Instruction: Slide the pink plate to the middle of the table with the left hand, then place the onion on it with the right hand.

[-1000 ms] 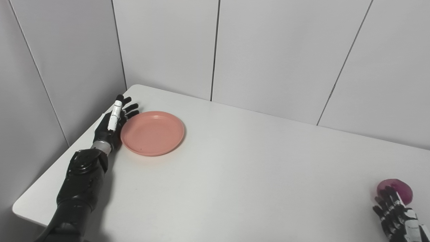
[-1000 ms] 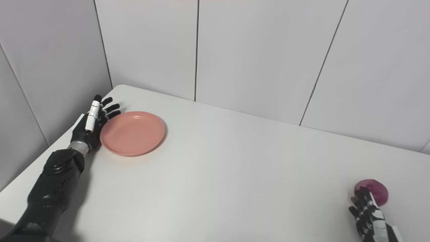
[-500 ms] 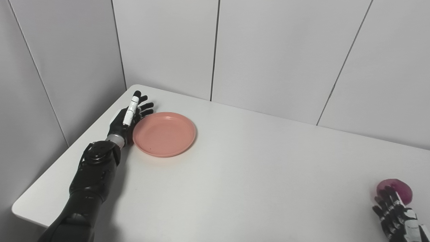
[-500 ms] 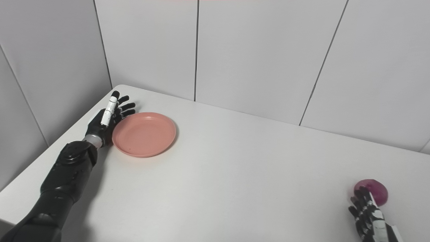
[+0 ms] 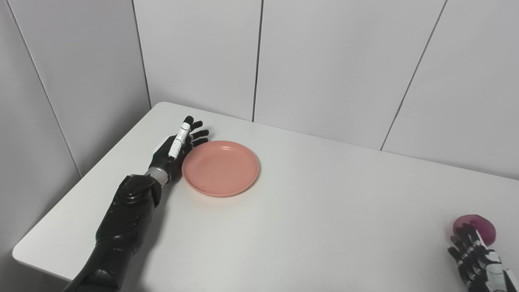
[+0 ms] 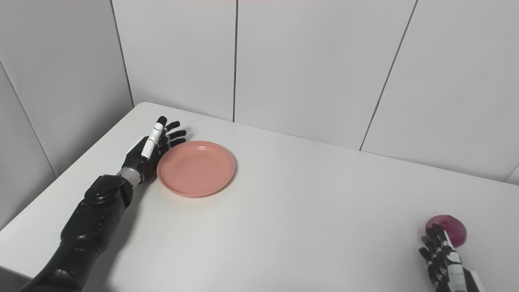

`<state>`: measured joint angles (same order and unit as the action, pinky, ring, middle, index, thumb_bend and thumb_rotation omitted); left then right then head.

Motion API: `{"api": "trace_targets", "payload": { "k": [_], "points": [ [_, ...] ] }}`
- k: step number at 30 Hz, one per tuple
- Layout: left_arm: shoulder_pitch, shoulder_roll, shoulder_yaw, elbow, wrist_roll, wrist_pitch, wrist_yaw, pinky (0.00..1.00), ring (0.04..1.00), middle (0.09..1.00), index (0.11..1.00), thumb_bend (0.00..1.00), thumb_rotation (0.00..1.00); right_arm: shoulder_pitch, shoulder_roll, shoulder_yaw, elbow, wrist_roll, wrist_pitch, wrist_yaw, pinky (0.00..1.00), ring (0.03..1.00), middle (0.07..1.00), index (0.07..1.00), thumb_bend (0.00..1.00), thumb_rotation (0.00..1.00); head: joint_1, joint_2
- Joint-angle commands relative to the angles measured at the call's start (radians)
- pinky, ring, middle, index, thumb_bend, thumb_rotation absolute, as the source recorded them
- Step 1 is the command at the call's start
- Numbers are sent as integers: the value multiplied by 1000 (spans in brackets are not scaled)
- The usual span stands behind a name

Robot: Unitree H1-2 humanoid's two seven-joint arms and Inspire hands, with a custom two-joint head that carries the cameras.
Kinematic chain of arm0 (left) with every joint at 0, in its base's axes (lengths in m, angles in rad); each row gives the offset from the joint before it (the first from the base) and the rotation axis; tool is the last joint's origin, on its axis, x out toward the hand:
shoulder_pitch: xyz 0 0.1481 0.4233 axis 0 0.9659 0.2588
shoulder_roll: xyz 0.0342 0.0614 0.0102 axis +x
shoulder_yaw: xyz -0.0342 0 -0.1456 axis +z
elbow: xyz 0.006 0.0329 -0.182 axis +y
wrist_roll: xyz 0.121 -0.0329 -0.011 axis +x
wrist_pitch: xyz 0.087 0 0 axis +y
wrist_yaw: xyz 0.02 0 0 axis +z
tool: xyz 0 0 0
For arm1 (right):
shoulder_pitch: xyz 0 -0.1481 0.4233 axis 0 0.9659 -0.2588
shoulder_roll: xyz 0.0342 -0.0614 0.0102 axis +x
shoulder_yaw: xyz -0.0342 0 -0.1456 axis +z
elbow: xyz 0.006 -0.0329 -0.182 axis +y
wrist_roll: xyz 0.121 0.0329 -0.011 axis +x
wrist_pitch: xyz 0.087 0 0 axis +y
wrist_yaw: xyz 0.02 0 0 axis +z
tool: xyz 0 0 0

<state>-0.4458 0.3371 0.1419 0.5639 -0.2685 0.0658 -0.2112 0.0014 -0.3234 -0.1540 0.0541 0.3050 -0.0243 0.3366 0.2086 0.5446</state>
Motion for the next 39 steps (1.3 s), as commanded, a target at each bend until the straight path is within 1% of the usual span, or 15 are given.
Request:
{"api": "trace_targets", "payload": {
  "k": [1, 5, 7, 11, 15, 18, 19, 22, 24, 29, 36, 39],
  "points": [
    [-14, -23, -34, -7, 13, -7, -52, 839, 844, 846, 872, 731, 926, -4, 4, 12, -1, 6, -20, 14, 1000, 1000, 995, 1000, 908, 1000, -1, 2],
    [-12, -45, -61, 0, 20, -20, -66, 796, 826, 840, 864, 740, 913, -4, 6, 12, 1, 5, -22, 13, 1000, 1000, 994, 1000, 919, 1000, -3, 4],
    [-17, -60, -73, 13, 19, -25, -74, 818, 834, 847, 863, 749, 897, -6, 6, 12, 6, 4, -26, 14, 1000, 1000, 995, 1000, 920, 1000, -4, 5],
    [-21, -92, -95, 18, 39, -24, -59, 833, 836, 843, 869, 731, 910, -9, 9, 13, 15, 1, -36, 13, 1000, 1000, 994, 1000, 922, 1000, -9, 4],
    [-32, -127, -119, 56, 67, -37, -38, 834, 826, 836, 859, 744, 924, -8, 12, 15, 15, -3, -41, 13, 1000, 1000, 989, 1000, 919, 1000, -16, 4],
    [-49, -160, -131, 98, 85, -60, -21, 806, 809, 817, 835, 758, 918, -11, 14, 16, 20, -7, -43, 11, 1000, 1000, 987, 1000, 923, 1000, -18, 4],
    [-57, -170, -135, 117, 90, -71, -20, 784, 801, 809, 832, 763, 923, -11, 16, 16, 20, -9, -42, 8, 1000, 1000, 984, 1000, 929, 1000, -19, 3],
    [-75, -193, -147, 151, 102, -89, -17, 777, 801, 807, 833, 794, 932, -11, 21, 17, 16, -11, -36, 3, 1000, 1000, 985, 1000, 934, 1000, -23, 3],
    [-86, -212, -159, 167, 113, -95, -16, 774, 799, 804, 837, 810, 929, -13, 22, 18, 25, -13, -44, 6, 1000, 1000, 985, 1000, 940, 1000, -27, 2],
    [-95, -254, -190, 157, 127, -75, -9, 761, 782, 786, 838, 802, 918, -19, 27, 21, 41, -15, -64, 11, 1000, 1000, 983, 1000, 944, 1000, -38, 4],
    [-73, -283, -251, 112, 126, -35, -44, 785, 799, 799, 853, 780, 928, -16, 40, 25, 26, -15, -57, 3, 1000, 1000, 972, 1000, 934, 1000, -62, 12],
    [-54, -288, -276, 74, 118, -6, -63, 741, 796, 807, 849, 765, 939, -16, 44, 26, 24, -19, -57, 2, 1000, 1000, 975, 1000, 943, 1000, -72, 15]
  ]
}}
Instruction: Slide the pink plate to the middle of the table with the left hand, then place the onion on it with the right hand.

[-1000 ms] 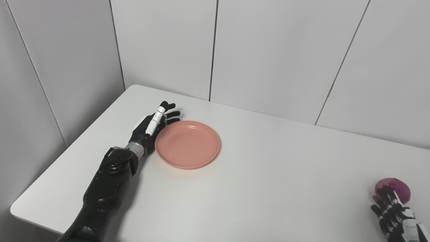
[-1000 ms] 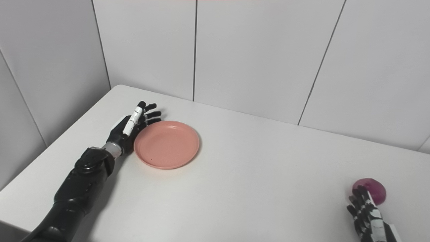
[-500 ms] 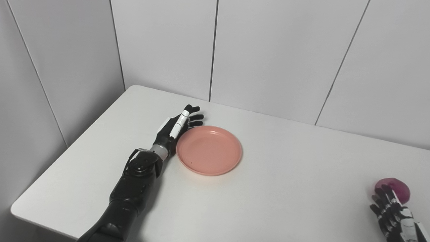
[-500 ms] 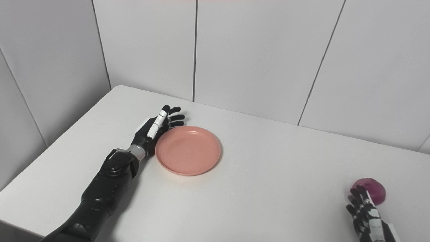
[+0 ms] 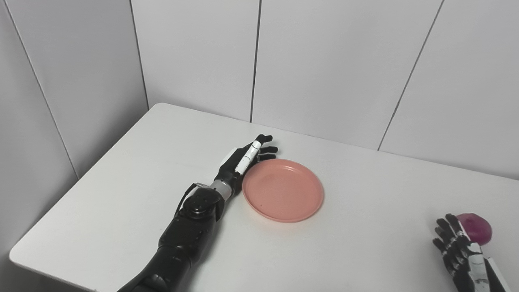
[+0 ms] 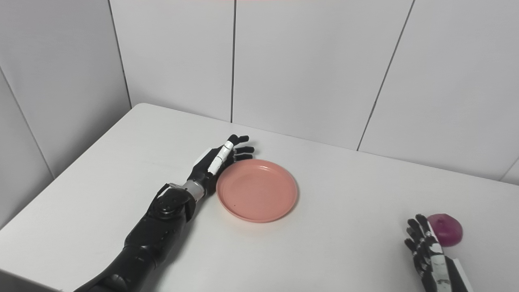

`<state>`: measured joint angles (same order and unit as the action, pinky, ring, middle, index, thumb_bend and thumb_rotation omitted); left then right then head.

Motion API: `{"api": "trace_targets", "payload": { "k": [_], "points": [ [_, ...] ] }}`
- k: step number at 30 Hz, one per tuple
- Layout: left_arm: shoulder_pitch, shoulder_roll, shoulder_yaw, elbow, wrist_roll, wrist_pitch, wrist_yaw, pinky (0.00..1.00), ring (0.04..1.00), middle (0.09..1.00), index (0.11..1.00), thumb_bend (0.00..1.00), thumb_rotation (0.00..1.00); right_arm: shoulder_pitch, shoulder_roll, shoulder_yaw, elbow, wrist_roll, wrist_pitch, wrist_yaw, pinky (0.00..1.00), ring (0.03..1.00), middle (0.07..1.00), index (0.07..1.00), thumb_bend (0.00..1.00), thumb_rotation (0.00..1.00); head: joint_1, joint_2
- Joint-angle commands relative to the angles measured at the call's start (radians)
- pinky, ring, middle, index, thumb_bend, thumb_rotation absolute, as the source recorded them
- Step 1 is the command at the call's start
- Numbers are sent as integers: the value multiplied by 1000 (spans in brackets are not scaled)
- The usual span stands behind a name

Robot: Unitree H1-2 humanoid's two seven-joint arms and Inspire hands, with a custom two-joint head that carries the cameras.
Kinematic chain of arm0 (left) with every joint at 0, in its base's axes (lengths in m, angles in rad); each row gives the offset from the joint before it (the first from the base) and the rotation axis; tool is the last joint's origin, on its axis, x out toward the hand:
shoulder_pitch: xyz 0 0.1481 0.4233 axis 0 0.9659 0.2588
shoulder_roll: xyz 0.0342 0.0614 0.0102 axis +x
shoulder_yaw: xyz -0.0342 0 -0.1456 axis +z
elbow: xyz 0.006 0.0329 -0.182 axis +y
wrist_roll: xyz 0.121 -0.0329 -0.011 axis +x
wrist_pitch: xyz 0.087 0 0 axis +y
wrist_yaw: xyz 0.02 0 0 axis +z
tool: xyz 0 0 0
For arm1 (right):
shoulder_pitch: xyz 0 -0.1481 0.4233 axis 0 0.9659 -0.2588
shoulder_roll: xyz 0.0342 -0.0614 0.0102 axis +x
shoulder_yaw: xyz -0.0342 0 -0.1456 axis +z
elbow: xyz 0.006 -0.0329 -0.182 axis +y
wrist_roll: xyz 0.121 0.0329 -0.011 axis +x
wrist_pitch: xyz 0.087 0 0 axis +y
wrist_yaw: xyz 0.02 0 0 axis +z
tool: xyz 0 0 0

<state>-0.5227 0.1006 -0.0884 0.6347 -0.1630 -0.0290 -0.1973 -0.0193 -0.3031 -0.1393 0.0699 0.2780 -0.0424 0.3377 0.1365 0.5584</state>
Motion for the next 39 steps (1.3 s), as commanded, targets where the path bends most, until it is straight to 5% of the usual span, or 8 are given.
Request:
{"api": "trace_targets", "payload": {
  "k": [1, 13, 23, 39],
  "points": [
    [32, -54, -54, -15, 8, 101, -85, 746, 798, 810, 851, 758, 944, 4, 25, 13, 9, 6, -42, 2, 1000, 1000, 975, 1000, 944, 1000, -8, 3],
    [104, -82, -119, -196, -8, 222, -143, 811, 817, 818, 856, 757, 949, 2, 48, 31, -8, -24, -39, -5, 1000, 1000, 970, 1000, 962, 1000, -95, 17],
    [168, -45, -172, -335, -7, 322, -203, 825, 830, 829, 860, 741, 955, 10, 94, 64, -88, -72, 38, -64, 1000, 995, 967, 992, 979, 1000, -212, 39],
    [192, -15, -154, -381, -24, 355, -212, 816, 844, 849, 887, 712, 984, 2, 131, 111, -133, -137, 59, -120, 971, 966, 939, 982, 987, 1000, -295, 56]
  ]
}}
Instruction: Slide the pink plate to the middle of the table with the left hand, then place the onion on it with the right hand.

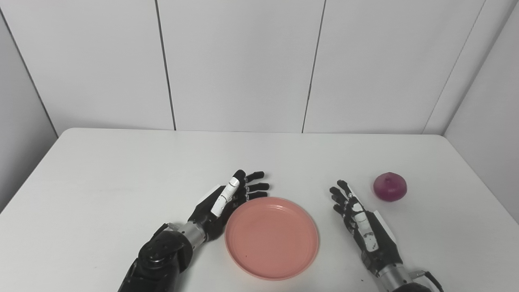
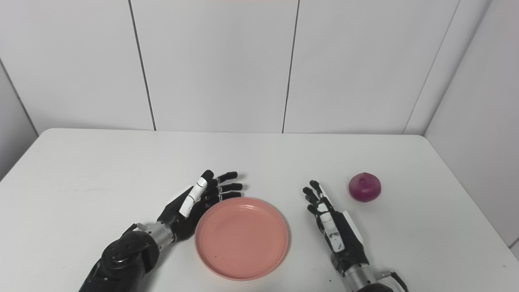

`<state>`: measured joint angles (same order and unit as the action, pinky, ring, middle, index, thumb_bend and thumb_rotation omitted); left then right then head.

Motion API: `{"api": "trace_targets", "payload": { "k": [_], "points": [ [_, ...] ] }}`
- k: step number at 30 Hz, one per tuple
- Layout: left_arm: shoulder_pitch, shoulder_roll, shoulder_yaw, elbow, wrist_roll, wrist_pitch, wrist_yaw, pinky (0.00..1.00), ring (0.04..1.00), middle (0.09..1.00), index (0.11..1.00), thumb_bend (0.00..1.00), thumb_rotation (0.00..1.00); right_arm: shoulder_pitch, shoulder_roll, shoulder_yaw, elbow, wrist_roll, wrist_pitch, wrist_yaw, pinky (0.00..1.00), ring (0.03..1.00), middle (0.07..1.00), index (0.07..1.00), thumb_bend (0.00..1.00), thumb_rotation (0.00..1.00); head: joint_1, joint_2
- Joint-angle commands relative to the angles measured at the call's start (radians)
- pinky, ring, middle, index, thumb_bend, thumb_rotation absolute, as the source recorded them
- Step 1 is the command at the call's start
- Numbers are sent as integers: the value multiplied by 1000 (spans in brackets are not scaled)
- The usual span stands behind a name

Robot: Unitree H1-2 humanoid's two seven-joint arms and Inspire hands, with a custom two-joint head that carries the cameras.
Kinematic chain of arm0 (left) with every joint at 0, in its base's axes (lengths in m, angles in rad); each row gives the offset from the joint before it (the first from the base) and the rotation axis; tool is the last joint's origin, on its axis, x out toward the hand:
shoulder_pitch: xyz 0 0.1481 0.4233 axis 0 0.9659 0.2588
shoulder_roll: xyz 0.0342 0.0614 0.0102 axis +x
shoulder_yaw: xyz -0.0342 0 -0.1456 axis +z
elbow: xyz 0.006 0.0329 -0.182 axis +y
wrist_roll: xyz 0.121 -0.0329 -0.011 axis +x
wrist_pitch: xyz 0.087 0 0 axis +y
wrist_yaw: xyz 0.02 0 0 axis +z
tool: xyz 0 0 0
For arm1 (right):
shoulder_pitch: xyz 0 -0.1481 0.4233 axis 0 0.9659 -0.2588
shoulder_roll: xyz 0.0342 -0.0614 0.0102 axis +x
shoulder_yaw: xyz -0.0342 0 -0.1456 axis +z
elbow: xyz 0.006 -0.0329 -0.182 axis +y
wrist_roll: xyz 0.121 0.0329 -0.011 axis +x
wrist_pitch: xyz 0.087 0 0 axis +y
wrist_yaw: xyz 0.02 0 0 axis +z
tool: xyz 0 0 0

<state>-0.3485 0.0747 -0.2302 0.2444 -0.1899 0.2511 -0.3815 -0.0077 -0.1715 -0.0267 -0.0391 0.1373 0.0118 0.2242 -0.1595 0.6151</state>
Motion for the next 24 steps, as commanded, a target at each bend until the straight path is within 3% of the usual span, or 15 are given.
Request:
{"api": "trace_targets", "payload": {
  "k": [1, 8, 12, 24],
  "points": [
    [18, 14, -8, 8, 2, 73, -27, 819, 846, 852, 888, 711, 986, -10, -2, -1, -25, 2, 7, -7, 970, 966, 939, 982, 991, 1000, 0, -1],
    [27, 32, 30, -1, 8, 45, -17, 834, 845, 847, 895, 729, 965, -7, -6, 0, -34, 0, 13, -9, 968, 965, 936, 978, 1000, 1000, 3, 5],
    [32, 61, 36, 5, 51, -35, -1, 831, 837, 840, 883, 726, 950, -6, -10, -1, -38, 2, 14, -8, 965, 962, 935, 977, 1000, 1000, 6, 9],
    [47, 79, 93, 36, 32, -80, 5, 792, 833, 834, 875, 762, 942, 5, -16, 0, -57, -3, 22, -9, 972, 962, 940, 980, 1000, 1000, -23, 25]
  ]
}}
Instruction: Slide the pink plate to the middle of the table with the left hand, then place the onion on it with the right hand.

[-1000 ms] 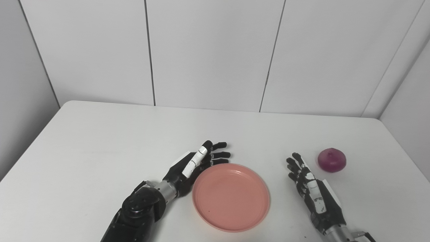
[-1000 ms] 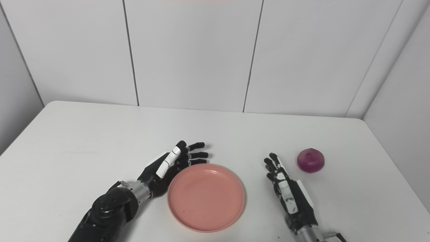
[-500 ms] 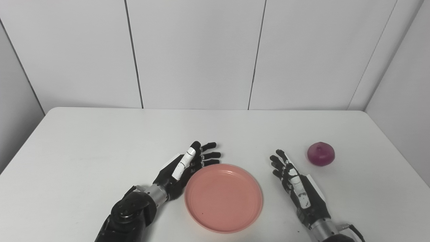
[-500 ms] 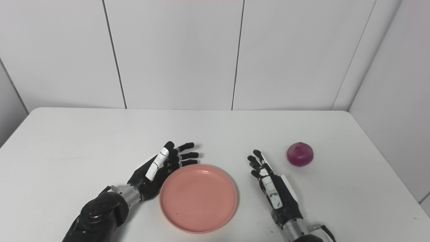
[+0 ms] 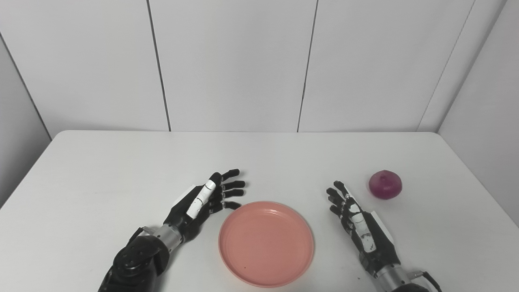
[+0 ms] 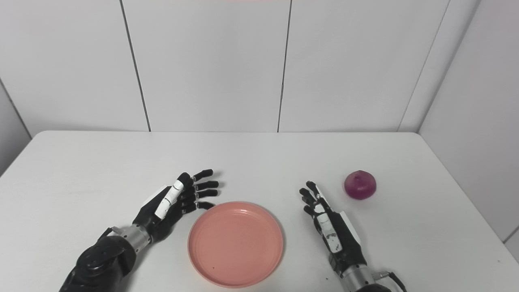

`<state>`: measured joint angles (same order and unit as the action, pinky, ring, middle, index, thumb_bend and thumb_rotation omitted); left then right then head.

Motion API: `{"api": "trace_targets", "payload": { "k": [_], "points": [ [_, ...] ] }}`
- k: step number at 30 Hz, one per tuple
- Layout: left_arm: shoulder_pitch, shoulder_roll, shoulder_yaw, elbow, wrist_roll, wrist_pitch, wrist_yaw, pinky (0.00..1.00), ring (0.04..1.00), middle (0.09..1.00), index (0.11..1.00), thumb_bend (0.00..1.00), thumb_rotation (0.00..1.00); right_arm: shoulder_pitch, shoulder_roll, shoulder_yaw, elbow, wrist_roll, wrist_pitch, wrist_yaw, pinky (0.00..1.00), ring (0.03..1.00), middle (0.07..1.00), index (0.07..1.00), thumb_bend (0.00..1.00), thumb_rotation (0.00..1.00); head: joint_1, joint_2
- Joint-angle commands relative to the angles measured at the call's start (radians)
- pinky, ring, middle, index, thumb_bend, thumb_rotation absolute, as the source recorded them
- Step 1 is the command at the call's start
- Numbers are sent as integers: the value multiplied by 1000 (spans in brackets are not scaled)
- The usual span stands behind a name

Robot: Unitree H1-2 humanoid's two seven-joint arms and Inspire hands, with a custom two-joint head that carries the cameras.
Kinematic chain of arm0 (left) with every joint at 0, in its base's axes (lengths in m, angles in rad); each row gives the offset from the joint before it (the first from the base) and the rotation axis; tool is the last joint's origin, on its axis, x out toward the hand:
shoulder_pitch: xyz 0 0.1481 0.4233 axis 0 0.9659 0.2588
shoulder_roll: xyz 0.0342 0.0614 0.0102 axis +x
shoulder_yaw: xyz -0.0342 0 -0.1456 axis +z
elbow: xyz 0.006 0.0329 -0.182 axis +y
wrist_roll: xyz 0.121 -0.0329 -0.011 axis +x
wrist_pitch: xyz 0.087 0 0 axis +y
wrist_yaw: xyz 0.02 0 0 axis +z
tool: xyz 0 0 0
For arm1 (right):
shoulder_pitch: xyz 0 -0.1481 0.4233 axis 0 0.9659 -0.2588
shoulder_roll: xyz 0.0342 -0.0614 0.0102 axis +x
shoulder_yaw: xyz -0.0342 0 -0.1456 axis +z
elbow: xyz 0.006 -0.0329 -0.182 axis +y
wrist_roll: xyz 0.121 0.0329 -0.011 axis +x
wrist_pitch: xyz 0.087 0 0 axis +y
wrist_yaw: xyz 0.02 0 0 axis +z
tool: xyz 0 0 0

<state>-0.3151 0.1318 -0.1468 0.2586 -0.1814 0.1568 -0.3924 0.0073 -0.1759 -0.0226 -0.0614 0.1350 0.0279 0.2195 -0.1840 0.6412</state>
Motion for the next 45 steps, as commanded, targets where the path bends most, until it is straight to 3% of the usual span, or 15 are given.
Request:
{"api": "trace_targets", "payload": {
  "k": [1, 3, 8, 10, 13, 18, 28, 35, 45],
  "points": [
    [14, 21, 12, 24, 20, 15, 13, 798, 837, 838, 885, 752, 952, -9, -13, -3, -34, -6, 0, -5, 967, 955, 939, 981, 1000, 1000, 1, -1],
    [13, 17, 13, 19, 13, 24, 9, 794, 835, 838, 885, 744, 958, -4, -16, 4, -35, -40, -26, -13, 941, 933, 929, 981, 1000, 1000, -21, -2],
    [11, 1, 23, 10, -13, 43, 3, 793, 834, 844, 886, 737, 950, -11, -43, 30, -17, -157, -179, -31, 825, 860, 876, 944, 944, 992, -49, -11],
    [8, -5, 26, 16, -16, 46, 4, 798, 830, 839, 889, 745, 945, -18, -49, 32, -14, -183, -218, -42, 765, 834, 844, 899, 956, 919, -57, -15],
    [6, -6, 29, 17, -23, 47, -1, 803, 833, 843, 891, 745, 950, -41, -98, 49, -57, -302, -248, -47, 707, 816, 844, 877, 973, 891, -77, -26],
    [2, -10, 37, 27, -38, 43, -10, 814, 840, 846, 897, 725, 943, -81, -160, 68, -133, -417, -215, -33, 605, 758, 835, 844, 999, 814, -98, -35],
    [-3, -23, 43, 39, -49, 41, -25, 813, 847, 849, 900, 715, 949, -210, -298, 61, -215, -520, -136, 63, 576, 764, 837, 808, 1000, 674, -115, -56],
    [-4, -27, 42, 44, -52, 43, -27, 820, 850, 850, 909, 720, 948, -288, -380, 52, -191, -600, -144, 72, 599, 762, 826, 818, 1000, 694, -113, -62],
    [0, -39, 51, 36, -68, 55, -32, 809, 852, 851, 912, 723, 943, -373, -445, 65, -8, -803, -190, -38, 576, 725, 805, 814, 1000, 738, -104, -66]
  ]
}}
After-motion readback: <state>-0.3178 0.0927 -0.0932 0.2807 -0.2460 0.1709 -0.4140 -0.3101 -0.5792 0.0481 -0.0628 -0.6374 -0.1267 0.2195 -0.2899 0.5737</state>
